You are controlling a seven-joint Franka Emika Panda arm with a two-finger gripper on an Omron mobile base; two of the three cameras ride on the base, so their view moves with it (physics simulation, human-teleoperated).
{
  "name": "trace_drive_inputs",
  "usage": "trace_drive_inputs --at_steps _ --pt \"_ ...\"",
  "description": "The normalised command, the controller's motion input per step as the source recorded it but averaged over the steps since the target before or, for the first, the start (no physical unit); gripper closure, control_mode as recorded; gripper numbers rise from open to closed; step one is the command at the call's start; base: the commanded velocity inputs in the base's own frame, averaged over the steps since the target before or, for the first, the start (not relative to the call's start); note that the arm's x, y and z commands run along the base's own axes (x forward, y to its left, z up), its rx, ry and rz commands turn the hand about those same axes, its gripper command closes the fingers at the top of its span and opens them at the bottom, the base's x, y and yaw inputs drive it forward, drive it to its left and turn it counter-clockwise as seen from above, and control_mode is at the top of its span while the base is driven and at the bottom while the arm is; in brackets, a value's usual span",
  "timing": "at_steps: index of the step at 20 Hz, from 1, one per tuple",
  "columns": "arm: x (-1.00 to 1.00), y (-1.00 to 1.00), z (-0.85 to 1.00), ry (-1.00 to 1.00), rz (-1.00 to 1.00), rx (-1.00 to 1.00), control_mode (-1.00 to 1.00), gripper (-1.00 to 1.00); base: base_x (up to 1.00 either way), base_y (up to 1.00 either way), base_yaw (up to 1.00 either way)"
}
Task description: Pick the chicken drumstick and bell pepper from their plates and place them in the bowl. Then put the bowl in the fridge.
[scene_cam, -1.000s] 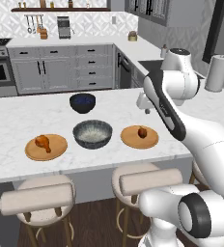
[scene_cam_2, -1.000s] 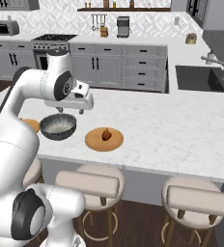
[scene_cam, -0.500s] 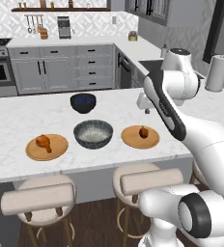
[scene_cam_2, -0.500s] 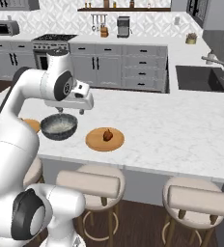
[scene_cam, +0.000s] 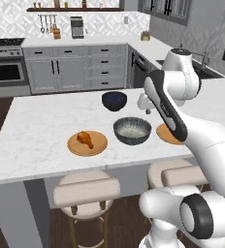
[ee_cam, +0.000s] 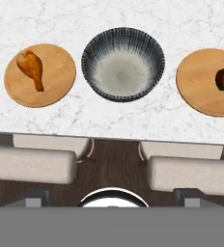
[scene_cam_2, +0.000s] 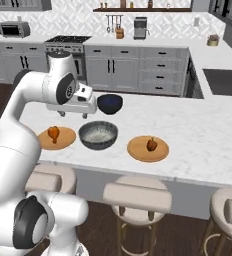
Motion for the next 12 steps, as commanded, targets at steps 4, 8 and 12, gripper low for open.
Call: trace_drive_inputs --at_steps 4,8,12 --pt "0.00 0.00 0.00 0.00 0.00 0.00 1.00 -1.00 0.32 0.52 0.00" --pt "0.00 0.00 0.00 0.00 0.00 0.00 1.00 -1.00 0.76 0.03 0.00" --pt "0.00 0.00 0.00 0.00 0.00 0.00 1.00 -1.00 0.87 0.00 0.00"
